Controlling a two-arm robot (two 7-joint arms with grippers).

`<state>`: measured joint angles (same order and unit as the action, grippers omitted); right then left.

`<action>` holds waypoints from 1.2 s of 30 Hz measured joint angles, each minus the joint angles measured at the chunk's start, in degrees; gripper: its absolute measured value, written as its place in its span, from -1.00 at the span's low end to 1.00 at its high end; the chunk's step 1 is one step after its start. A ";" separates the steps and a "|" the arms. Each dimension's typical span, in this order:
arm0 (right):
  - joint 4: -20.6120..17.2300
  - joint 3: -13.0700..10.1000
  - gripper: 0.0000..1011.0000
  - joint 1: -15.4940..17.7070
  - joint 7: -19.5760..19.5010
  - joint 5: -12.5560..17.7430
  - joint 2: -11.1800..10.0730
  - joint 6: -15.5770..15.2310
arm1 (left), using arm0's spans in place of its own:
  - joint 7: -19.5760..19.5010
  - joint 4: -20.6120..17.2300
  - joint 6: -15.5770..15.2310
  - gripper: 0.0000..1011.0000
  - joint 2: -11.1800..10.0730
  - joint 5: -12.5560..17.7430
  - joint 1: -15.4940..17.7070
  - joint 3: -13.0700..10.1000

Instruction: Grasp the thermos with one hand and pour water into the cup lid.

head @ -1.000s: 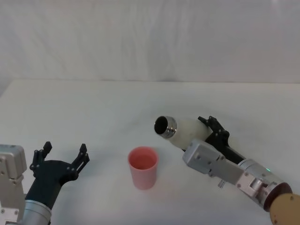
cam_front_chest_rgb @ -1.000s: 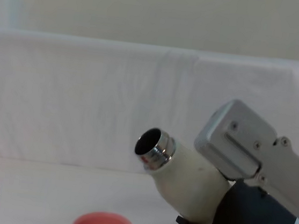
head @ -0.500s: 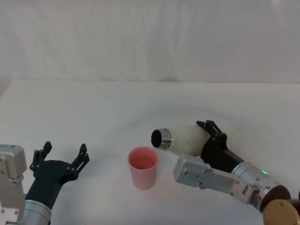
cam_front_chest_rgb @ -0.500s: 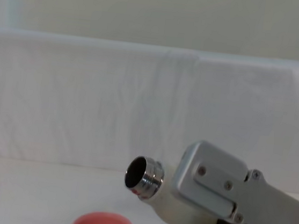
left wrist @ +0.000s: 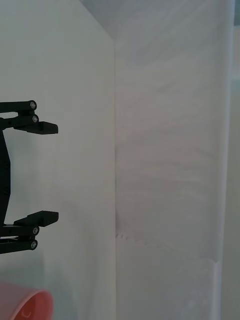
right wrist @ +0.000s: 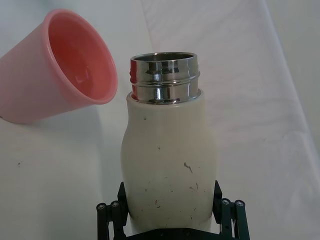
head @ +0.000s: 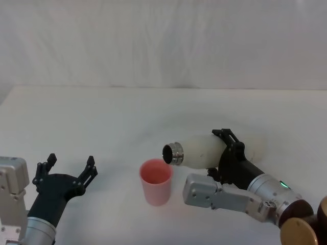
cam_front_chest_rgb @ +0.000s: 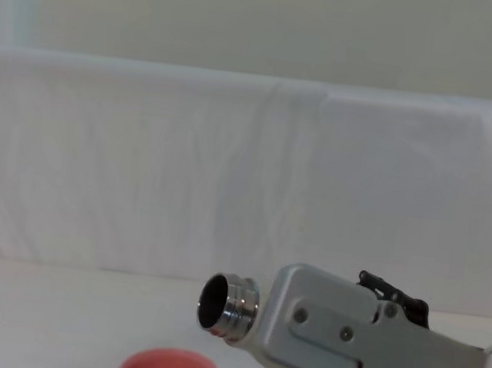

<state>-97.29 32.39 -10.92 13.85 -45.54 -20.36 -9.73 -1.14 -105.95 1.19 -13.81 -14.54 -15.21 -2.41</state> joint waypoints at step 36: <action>0.12 2.30 0.90 -2.34 1.47 -8.32 -0.11 -1.09 | 0.00 0.00 0.00 0.98 0.00 0.00 0.00 0.00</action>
<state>-97.17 34.69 -13.26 15.32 -53.86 -20.47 -10.82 -1.14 -105.95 1.19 -13.80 -14.55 -15.21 -2.41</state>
